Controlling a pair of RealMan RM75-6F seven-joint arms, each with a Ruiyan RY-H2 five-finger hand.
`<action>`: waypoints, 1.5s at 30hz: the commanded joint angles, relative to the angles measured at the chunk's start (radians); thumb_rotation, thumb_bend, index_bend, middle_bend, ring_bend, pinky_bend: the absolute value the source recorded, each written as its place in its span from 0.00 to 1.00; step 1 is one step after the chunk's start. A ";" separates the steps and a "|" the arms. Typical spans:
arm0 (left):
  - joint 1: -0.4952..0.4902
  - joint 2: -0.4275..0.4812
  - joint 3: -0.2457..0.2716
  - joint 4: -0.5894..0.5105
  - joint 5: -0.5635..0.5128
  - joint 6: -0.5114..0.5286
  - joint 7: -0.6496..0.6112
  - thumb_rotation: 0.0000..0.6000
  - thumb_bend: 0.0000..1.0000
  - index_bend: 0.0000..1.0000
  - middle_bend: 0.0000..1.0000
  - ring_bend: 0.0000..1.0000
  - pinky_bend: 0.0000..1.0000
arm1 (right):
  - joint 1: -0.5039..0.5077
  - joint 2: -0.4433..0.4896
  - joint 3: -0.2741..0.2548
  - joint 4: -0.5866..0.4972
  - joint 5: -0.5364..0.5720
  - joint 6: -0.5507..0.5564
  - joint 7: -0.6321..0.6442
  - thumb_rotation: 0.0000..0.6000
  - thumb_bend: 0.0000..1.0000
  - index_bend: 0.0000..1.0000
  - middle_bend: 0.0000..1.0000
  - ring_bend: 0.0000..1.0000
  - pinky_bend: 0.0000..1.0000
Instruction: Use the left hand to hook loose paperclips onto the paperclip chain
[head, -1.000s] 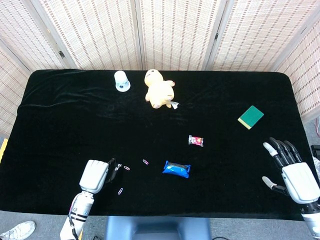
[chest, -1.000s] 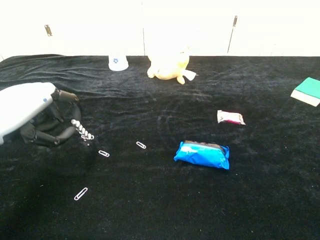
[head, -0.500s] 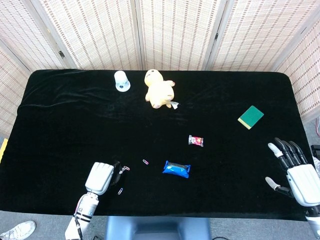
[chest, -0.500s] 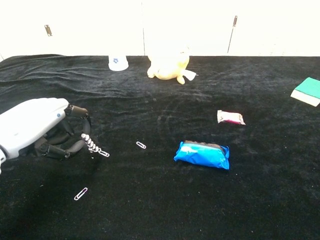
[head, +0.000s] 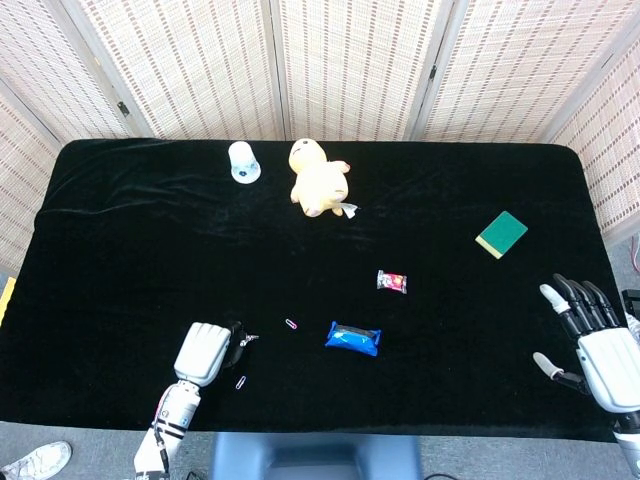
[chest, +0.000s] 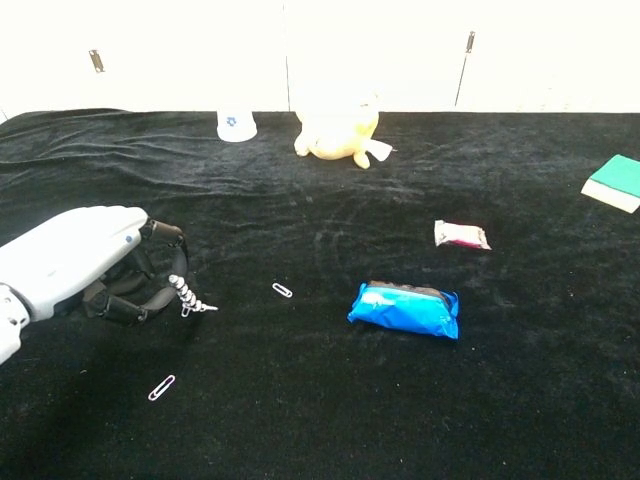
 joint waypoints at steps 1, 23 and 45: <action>-0.002 -0.001 -0.005 0.009 -0.007 -0.010 -0.007 1.00 0.66 0.75 1.00 1.00 1.00 | 0.001 0.000 0.001 -0.001 0.003 -0.002 -0.002 1.00 0.23 0.00 0.00 0.00 0.00; 0.010 0.052 -0.021 -0.042 0.024 0.023 -0.007 1.00 0.66 0.75 1.00 1.00 1.00 | 0.001 -0.001 0.006 -0.002 0.011 -0.004 -0.001 1.00 0.23 0.00 0.00 0.00 0.00; 0.152 0.044 0.123 -0.120 0.135 0.142 0.056 1.00 0.66 0.75 1.00 1.00 1.00 | 0.006 0.001 -0.008 -0.002 -0.024 -0.005 0.004 1.00 0.23 0.00 0.00 0.00 0.00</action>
